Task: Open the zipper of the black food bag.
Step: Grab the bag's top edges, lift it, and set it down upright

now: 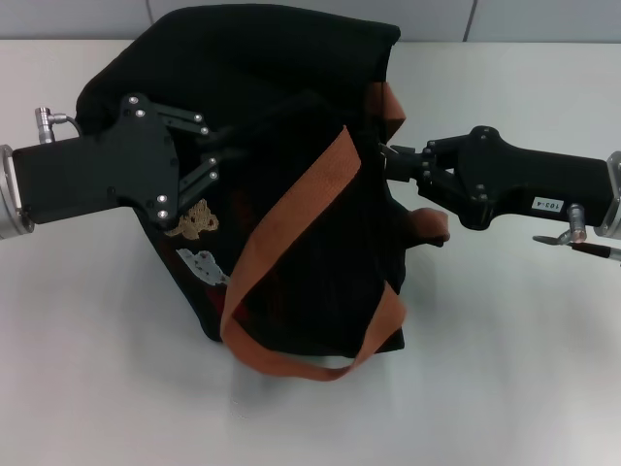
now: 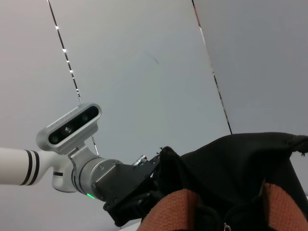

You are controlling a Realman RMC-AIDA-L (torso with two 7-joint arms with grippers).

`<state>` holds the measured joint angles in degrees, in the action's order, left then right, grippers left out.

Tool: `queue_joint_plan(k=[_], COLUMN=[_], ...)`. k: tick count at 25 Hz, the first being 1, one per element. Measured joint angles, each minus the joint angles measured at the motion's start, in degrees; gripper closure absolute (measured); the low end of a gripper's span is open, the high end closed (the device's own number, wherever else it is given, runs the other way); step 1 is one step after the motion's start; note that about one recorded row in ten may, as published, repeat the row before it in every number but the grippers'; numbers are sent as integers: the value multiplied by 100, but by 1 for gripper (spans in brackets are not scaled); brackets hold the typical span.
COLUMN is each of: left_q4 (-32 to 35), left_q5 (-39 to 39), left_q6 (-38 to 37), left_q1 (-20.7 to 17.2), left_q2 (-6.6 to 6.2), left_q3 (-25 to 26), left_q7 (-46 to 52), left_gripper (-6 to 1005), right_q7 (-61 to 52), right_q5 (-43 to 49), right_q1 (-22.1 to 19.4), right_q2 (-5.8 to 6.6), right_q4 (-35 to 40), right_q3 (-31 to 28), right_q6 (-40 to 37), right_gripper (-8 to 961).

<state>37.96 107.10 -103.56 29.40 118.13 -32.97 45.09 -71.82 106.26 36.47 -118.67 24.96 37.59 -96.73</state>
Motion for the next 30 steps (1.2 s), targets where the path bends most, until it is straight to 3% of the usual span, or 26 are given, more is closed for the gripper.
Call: queue_joint_plan(k=[23, 30], left_q4=[-8, -12], left_q5=[-553, -529], left_q6=[-81, -65], left_q1=[-121, -119], left_q2=[-15, 10], left_q3=[48, 6], left_q7=[80, 65], left_gripper=[871, 869], right_q7=[207, 475], right_q5=[-27, -587], right_q1=[-146, -211], right_q2=[-60, -76], right_q4=[-132, -137], right_q3=[112, 80], right_q6=[357, 259], right_gripper=[954, 876])
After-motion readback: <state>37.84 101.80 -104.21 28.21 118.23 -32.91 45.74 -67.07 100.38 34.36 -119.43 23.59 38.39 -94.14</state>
